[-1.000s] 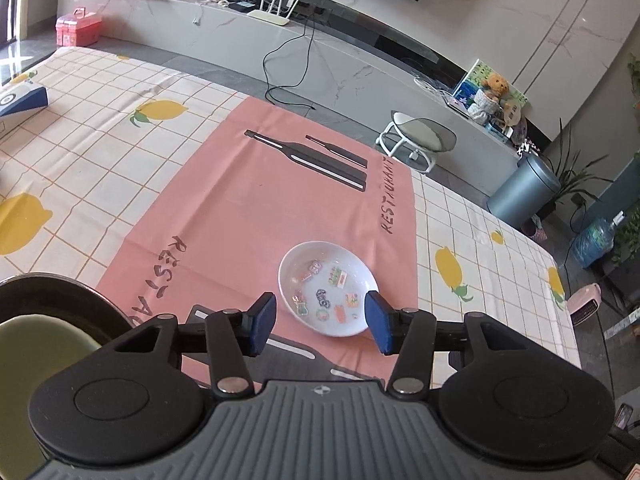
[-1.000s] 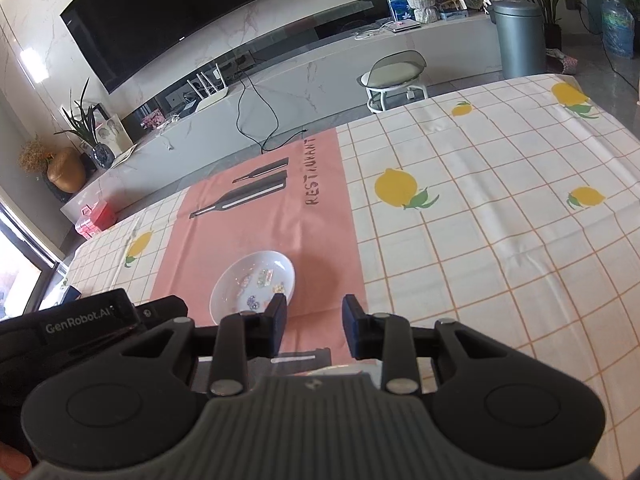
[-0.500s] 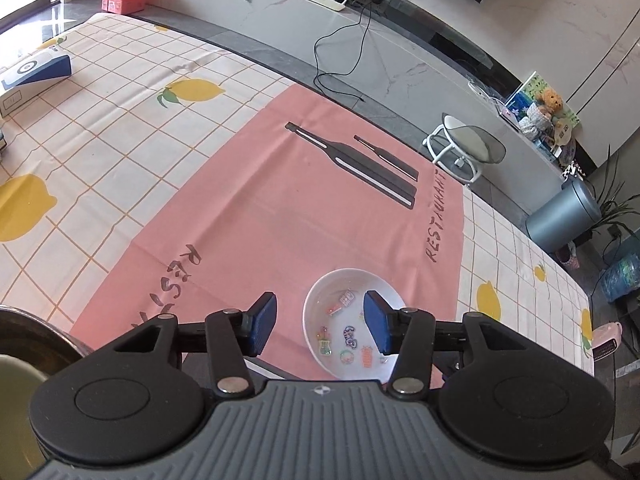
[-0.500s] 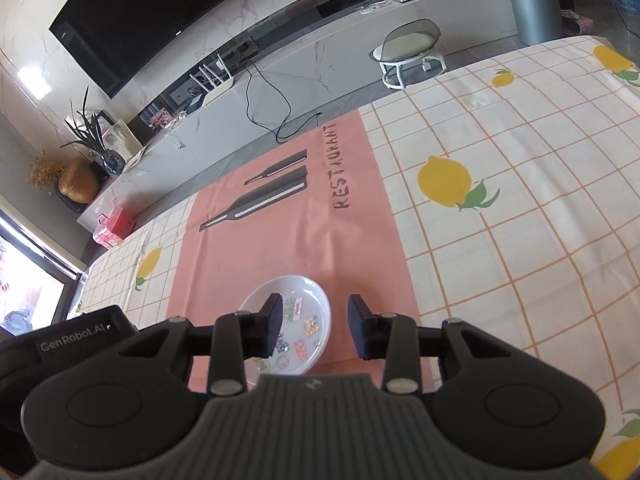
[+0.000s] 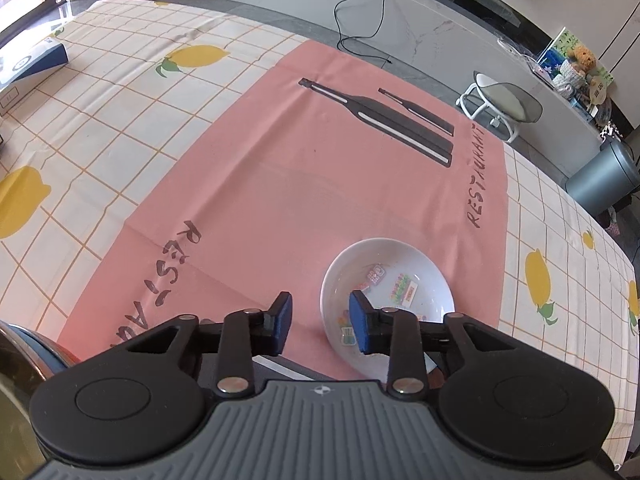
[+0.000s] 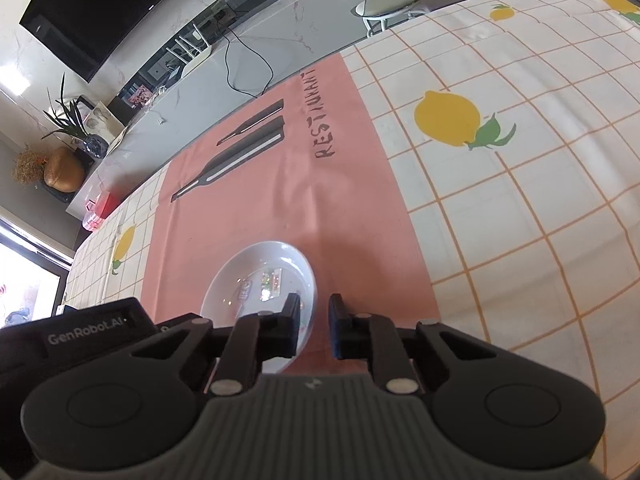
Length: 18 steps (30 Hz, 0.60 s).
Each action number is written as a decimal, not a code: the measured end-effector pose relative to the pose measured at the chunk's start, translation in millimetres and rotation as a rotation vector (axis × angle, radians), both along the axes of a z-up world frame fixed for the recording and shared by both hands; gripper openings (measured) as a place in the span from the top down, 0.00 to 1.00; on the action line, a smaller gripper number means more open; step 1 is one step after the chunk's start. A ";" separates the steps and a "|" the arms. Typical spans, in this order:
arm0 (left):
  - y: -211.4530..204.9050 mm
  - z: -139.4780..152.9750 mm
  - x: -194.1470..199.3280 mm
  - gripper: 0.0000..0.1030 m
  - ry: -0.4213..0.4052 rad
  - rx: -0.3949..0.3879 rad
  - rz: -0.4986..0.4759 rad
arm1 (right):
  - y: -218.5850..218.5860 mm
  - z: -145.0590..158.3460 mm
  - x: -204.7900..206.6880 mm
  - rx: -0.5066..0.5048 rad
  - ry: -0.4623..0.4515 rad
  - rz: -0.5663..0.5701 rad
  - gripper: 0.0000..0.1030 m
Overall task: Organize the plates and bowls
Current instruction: 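Open both grippers and move them to the small white sticker dish, then close both grippers on the sticker dish rim and lift it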
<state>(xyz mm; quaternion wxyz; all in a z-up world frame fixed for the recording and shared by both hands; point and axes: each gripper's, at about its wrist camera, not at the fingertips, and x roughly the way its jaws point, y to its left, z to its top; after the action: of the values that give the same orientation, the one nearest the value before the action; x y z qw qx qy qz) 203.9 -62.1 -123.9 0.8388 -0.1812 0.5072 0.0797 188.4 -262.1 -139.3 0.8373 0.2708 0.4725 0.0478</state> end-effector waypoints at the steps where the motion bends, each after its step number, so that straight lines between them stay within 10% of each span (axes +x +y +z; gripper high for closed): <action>1: -0.6 -2.3 0.8 0.73 0.012 -0.002 -0.005 | 0.7 -0.3 -0.2 -0.004 0.000 0.000 0.97; 6: -5.7 -9.2 -0.6 0.90 0.032 0.010 -0.034 | 0.9 0.5 -4.6 -0.015 -0.010 0.004 1.00; 18: -16.2 -5.4 -7.3 0.97 0.003 -0.054 -0.103 | -15.5 5.0 -20.8 -0.055 0.000 -0.029 1.00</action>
<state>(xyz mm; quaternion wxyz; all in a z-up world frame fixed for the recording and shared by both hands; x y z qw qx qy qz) 196.7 -78.2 -129.3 0.8357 -0.1774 0.5192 0.0231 167.6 -277.6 -134.4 0.8451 0.2544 0.4696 0.0227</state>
